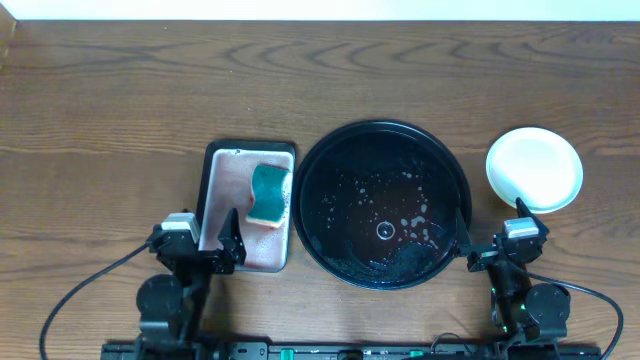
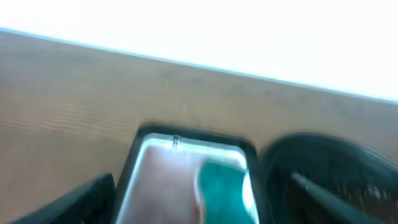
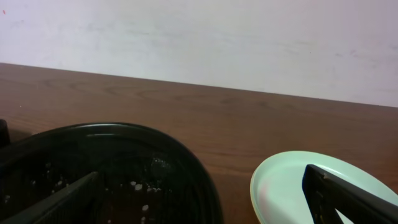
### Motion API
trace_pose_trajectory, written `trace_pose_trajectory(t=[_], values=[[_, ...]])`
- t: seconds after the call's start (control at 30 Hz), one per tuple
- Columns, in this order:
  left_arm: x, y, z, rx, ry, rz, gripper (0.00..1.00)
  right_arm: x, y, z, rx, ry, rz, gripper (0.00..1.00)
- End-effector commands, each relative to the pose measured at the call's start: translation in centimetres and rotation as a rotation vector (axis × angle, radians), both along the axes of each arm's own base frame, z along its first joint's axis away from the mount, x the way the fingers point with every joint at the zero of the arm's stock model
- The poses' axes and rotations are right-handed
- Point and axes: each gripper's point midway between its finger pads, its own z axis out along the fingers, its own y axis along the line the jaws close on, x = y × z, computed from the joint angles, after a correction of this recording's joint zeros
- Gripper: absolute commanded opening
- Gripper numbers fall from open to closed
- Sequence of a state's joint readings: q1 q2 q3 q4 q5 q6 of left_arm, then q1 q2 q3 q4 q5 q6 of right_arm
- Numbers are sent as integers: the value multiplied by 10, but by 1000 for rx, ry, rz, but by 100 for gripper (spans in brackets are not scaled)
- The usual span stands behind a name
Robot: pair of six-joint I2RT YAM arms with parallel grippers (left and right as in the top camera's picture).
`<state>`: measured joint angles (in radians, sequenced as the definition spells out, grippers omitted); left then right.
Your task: Clean dirty plates on tray and stack at the side
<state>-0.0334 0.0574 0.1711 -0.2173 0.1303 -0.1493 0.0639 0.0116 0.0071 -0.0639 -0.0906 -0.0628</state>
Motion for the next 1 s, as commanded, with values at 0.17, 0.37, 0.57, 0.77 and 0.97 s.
trace_pose_trajectory(t=[0.17, 0.37, 0.57, 0.77, 0.97], values=[[12, 3, 5, 117, -202, 6, 87, 0, -2, 0, -10, -2, -12, 99], [10, 2, -31, 107, -55, -6, 87, 0, -2, 0, -10, -2, -11, 99], [10, 2, -31, 106, -53, -6, 87, 0, -2, 0, -10, -2, -11, 99], [10, 2, -31, 106, -53, -6, 87, 0, -2, 0, -10, -2, -12, 99], [10, 2, -31, 106, -53, -6, 87, 0, -2, 0, -10, -2, -11, 99]])
